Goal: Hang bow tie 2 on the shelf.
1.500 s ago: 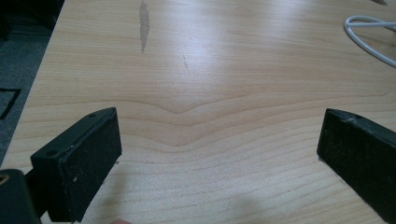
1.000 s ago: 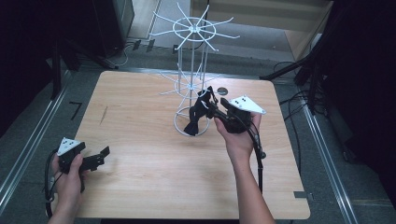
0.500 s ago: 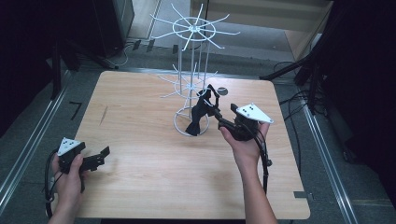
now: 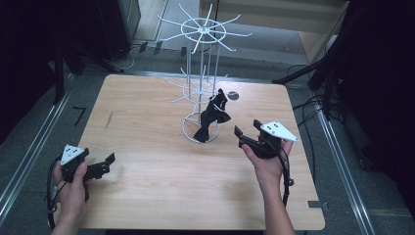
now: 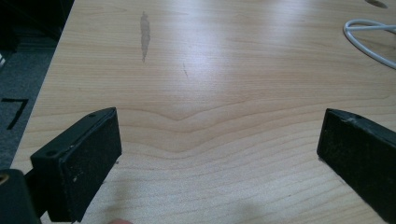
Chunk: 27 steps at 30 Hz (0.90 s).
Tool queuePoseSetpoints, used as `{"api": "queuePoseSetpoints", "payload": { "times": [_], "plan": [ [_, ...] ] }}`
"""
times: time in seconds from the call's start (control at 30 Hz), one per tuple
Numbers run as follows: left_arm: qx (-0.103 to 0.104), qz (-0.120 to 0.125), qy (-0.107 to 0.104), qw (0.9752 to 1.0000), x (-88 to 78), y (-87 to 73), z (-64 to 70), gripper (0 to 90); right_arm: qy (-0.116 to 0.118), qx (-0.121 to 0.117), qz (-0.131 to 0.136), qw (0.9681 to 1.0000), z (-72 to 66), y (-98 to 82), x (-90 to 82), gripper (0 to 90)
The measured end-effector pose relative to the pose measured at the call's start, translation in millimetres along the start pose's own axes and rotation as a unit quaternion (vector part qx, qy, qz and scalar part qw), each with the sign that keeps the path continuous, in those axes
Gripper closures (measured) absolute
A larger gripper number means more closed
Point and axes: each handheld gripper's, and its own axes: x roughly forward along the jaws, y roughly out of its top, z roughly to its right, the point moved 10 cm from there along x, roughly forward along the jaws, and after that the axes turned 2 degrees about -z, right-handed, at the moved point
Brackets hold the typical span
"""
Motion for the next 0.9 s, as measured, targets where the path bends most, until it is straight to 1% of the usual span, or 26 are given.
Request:
{"api": "queuePoseSetpoints", "payload": {
  "times": [0.1,0.17,0.5,0.63,0.73,0.77,0.83,0.9],
  "plan": [
    [0.002,0.000,0.000,1.0000,-0.2,0.1,0.2,0.1,0.001,0.000,-0.001,1.0000,2.8,-4.4,-2.1,23.9],
    [0.001,0.000,0.001,1.0000,-0.3,0.0,0.2,0.1,0.000,0.000,-0.004,1.0000,7.1,-12.5,-5.5,22.6],
    [0.002,-0.001,0.001,1.0000,-0.1,-0.2,0.3,0.1,0.001,0.015,-0.018,0.9997,21.3,-36.0,-16.0,18.0],
    [0.001,0.000,0.001,1.0000,0.0,-0.1,0.4,0.1,0.000,0.019,-0.028,0.9994,25.7,-47.1,-18.6,13.9],
    [0.001,0.000,0.000,1.0000,0.0,-0.1,0.5,0.1,-0.009,0.012,-0.039,0.9991,29.4,-56.4,-20.5,13.2],
    [0.001,0.000,0.000,1.0000,0.0,-0.1,0.5,0.1,-0.009,0.012,-0.039,0.9991,29.4,-56.4,-20.5,13.2],
    [0.001,0.000,0.000,1.0000,0.0,-0.1,0.4,0.2,-0.014,0.013,-0.044,0.9988,33.0,-64.2,-23.6,12.4],
    [0.001,0.000,0.000,1.0000,0.0,-0.1,0.4,0.1,-0.019,0.011,-0.048,0.9986,36.0,-69.0,-25.8,9.1]
  ]
}}
